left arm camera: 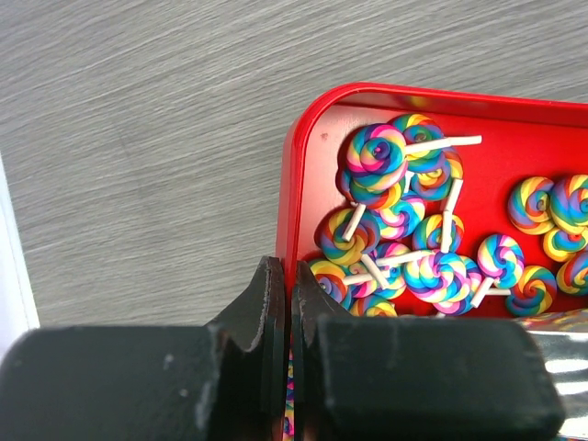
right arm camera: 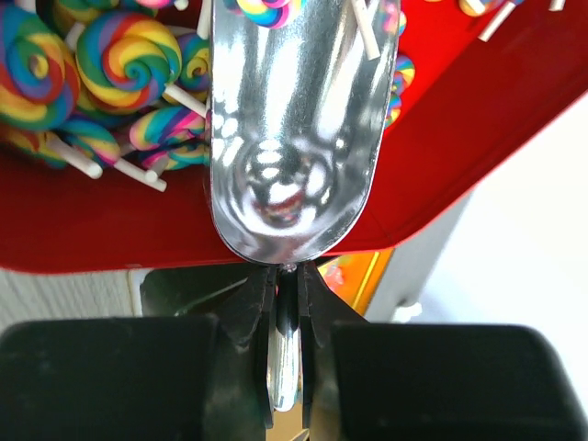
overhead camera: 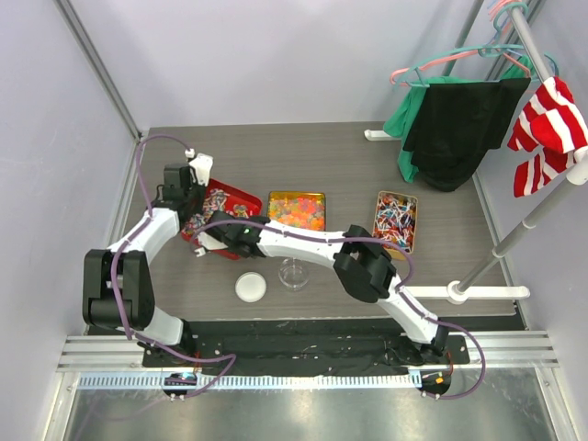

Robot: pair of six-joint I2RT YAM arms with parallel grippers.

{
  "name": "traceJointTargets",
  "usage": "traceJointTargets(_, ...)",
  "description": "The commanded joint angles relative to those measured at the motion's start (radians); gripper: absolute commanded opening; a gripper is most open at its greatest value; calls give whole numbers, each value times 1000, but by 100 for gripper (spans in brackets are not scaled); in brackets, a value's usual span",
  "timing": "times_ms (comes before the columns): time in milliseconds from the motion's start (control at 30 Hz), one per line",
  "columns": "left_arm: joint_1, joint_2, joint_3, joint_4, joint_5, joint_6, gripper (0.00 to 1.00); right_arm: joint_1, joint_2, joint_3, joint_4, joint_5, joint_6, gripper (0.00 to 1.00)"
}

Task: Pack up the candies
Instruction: Scoop the fake candies from the storage box.

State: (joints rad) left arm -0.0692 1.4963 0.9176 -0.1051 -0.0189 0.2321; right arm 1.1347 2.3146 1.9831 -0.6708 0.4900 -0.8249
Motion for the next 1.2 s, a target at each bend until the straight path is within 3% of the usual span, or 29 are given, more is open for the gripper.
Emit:
traceJointTargets(0,-37,-25,58,143,155,-135,0,73,38,-4,320,-51,-10,1)
traceJointTargets(267,-35,-16,60,142,177,-143,0,48,95,215,99,-296,190,1)
traceJointTargets(500,-35,-21,47,145,214,-140,0,16,103,235,111,-347,309,1)
traceJointTargets(633,-35,-19,47,145,231,-145,0,49,65,73,313,-147,161,1)
traceJointTargets(833,-35,-10,49,142,251,-145,0,80,55,-47,532,24,-42,1)
traceJointTargets(1000,-37,-2,53,137,260,-142,0,80,34,2,420,-117,-14,1)
traceJointTargets(1167,-37,10,52,133,304,-129,0,54,42,138,245,-353,136,1)
